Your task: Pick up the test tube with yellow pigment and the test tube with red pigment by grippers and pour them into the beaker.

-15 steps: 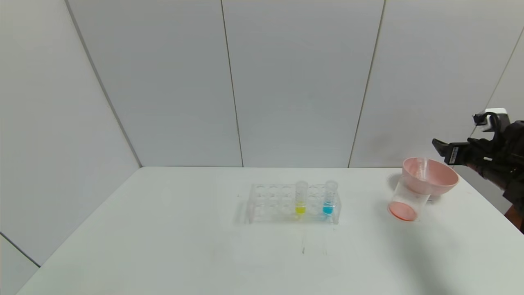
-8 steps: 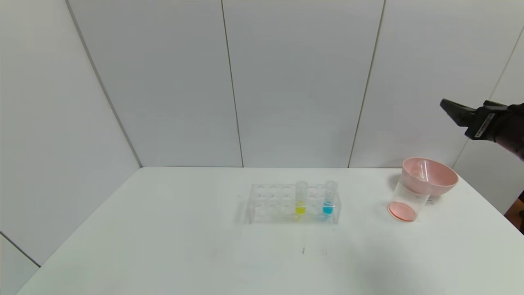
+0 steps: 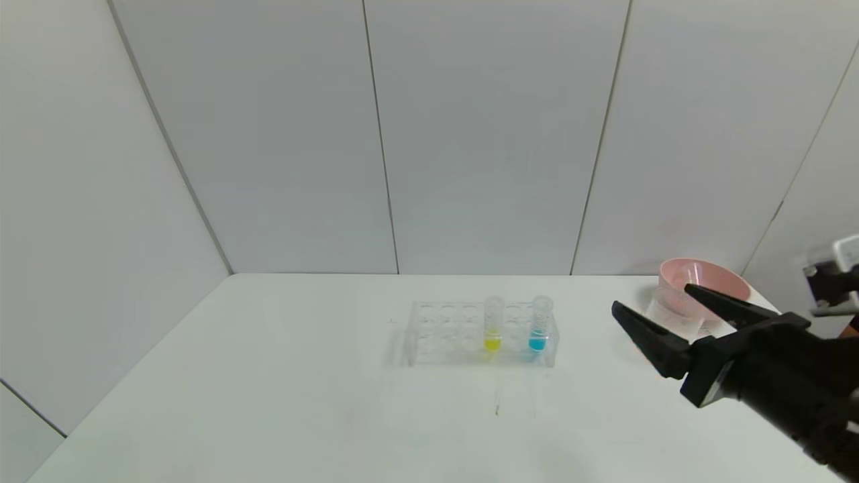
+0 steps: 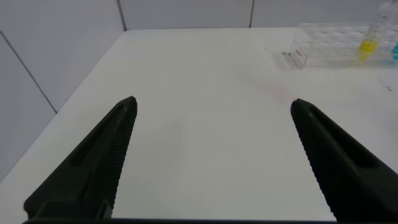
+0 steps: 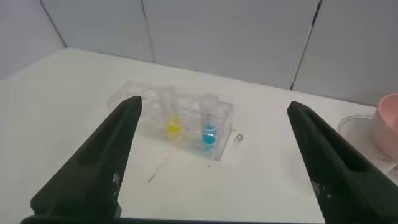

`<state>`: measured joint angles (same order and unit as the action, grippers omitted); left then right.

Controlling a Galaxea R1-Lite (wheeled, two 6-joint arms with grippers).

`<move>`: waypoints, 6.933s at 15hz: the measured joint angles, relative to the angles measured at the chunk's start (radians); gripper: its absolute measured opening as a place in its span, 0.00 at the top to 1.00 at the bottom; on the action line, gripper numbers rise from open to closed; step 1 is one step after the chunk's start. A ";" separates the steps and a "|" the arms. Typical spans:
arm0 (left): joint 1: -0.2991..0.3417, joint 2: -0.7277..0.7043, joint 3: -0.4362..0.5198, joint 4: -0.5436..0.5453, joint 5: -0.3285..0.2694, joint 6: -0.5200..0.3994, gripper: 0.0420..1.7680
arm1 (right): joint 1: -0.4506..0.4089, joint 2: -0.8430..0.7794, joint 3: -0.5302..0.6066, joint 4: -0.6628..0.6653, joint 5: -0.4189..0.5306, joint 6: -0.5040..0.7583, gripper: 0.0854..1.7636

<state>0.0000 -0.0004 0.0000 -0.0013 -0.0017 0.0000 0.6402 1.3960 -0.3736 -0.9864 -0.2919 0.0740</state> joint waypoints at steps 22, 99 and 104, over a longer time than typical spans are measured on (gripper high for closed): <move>0.000 0.000 0.000 0.000 0.000 0.000 0.00 | 0.158 0.827 -0.513 -0.159 -0.345 0.027 0.04; 0.000 0.000 0.000 0.000 0.000 0.000 0.00 | -0.981 0.647 -0.253 -0.502 0.854 -1.324 0.76; 0.000 0.000 0.000 0.000 0.000 0.000 0.00 | -0.960 0.650 -0.244 -0.506 0.863 -1.391 0.76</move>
<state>0.0000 0.0000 0.0000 -0.0013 -0.0017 0.0000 -0.3198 2.0464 -0.6172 -1.4928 0.5709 -1.3174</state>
